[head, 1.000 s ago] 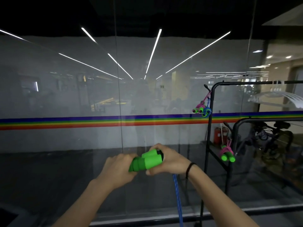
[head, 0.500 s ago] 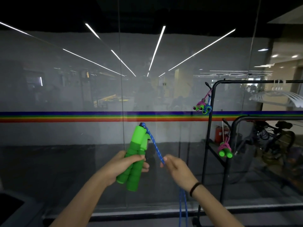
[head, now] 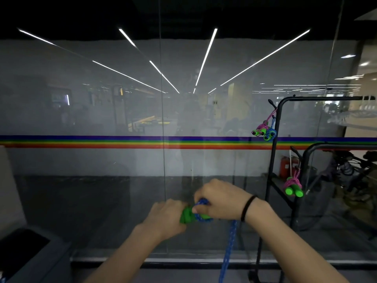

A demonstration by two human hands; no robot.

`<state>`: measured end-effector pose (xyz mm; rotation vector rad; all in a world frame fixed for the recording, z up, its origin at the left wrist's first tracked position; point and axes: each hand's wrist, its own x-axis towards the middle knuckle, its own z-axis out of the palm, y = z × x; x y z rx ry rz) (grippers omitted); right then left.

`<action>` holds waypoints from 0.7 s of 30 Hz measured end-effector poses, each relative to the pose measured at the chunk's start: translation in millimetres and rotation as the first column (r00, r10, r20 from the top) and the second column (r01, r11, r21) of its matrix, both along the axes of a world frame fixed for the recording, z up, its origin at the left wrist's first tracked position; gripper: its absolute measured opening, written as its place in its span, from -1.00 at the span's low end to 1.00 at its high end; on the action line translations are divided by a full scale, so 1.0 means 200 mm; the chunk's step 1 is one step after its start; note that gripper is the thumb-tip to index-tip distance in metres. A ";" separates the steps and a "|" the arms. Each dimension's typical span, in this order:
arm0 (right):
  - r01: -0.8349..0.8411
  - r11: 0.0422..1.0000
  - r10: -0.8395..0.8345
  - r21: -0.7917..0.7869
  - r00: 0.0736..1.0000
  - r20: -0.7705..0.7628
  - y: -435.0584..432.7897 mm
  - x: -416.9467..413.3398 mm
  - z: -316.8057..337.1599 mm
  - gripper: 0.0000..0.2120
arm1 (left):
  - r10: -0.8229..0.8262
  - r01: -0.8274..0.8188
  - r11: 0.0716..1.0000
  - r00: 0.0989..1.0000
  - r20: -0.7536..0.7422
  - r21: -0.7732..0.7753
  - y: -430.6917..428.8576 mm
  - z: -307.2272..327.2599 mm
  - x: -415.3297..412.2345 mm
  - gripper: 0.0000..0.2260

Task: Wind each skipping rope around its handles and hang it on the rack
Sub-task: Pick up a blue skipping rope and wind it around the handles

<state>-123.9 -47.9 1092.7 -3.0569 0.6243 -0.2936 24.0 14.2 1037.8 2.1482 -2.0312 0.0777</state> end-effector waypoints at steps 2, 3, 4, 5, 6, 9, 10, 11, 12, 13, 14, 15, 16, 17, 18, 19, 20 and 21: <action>-0.044 0.993 0.037 0.107 0.997 0.063 -0.07 0.01 0.02 -0.77 | -0.085 0.084 0.996 0.995 0.056 0.023 0.02 0.02 0.01 -0.89; -0.066 0.977 0.045 0.202 0.993 0.106 -0.11 0.01 0.01 -0.78 | -0.126 0.125 0.992 0.990 0.059 0.025 0.04 0.03 0.02 -0.89; -0.093 0.943 0.043 0.319 0.986 0.161 -0.16 0.01 0.00 -0.79 | -0.167 0.167 0.986 0.985 0.036 0.014 0.05 0.04 0.03 -0.90; -0.131 0.888 0.028 0.442 0.972 0.232 -0.18 0.01 -0.03 -0.78 | -0.198 0.198 0.980 0.980 -0.002 -0.017 0.06 0.04 0.04 -0.92; -0.176 0.818 0.000 0.548 0.952 0.306 -0.22 0.01 -0.06 -0.78 | -0.219 0.216 0.975 0.974 -0.056 -0.059 0.06 0.05 0.05 -0.92; -0.290 0.683 -0.072 0.670 0.886 0.457 -0.26 0.01 -0.17 -0.92 | -0.243 0.198 0.963 0.930 -0.274 -0.181 0.04 0.04 0.09 -0.82; -0.291 0.681 -0.108 0.671 0.867 0.486 -0.25 0.01 -0.19 -0.88 | -0.246 0.179 0.959 0.908 -0.338 -0.218 0.03 0.04 0.10 -0.82; -0.280 0.682 -0.160 0.675 0.845 0.511 -0.26 0.02 -0.22 -0.76 | -0.250 0.161 0.955 0.889 -0.385 -0.248 0.02 0.03 0.10 -0.82; -0.256 0.677 -0.216 0.690 0.827 0.519 -0.25 0.02 -0.25 -0.68 | -0.249 0.140 0.952 0.874 -0.417 -0.273 0.01 0.02 0.11 -0.83; -0.227 0.674 -0.258 0.703 0.819 0.512 -0.26 0.03 -0.27 -0.65 | -0.248 0.114 0.947 0.855 -0.455 -0.300 0.00 0.01 0.11 -0.84; -0.208 0.664 -0.280 0.718 0.822 0.497 -0.26 0.03 -0.29 -0.64 | -0.248 0.080 0.941 0.825 -0.507 -0.329 0.00 0.00 0.11 -0.86; -0.191 0.660 -0.285 0.726 0.831 0.478 -0.25 0.04 -0.30 -0.63 | -0.247 0.042 0.934 0.794 -0.556 -0.355 -0.01 -0.01 0.11 -0.86; -0.174 0.666 -0.284 0.725 0.840 0.462 -0.25 0.04 -0.32 -0.62 | -0.242 0.003 0.927 0.769 -0.591 -0.375 -0.01 -0.01 0.11 -0.83; -0.146 0.688 -0.279 0.711 0.851 0.444 -0.24 0.05 -0.33 -0.61 | -0.229 -0.039 0.922 0.749 -0.622 -0.386 -0.02 -0.01 0.11 -0.80; -0.109 0.718 -0.268 0.688 0.868 0.418 -0.22 0.05 -0.32 -0.61 | -0.211 -0.086 0.915 0.729 -0.651 -0.393 -0.02 -0.01 0.11 -0.78; -0.073 0.754 -0.243 0.653 0.892 0.381 -0.20 0.05 -0.31 -0.62 | -0.191 -0.131 0.910 0.709 -0.678 -0.394 -0.03 -0.01 0.11 -0.76; -0.042 0.799 -0.203 0.600 0.920 0.335 -0.17 0.05 -0.29 -0.63 | -0.162 -0.169 0.905 0.712 -0.684 -0.390 -0.04 -0.01 0.11 -0.75; -0.010 0.850 -0.161 0.527 0.948 0.276 -0.15 0.06 -0.27 -0.65 | -0.127 -0.190 0.902 0.742 -0.658 -0.388 -0.05 -0.02 0.12 -0.73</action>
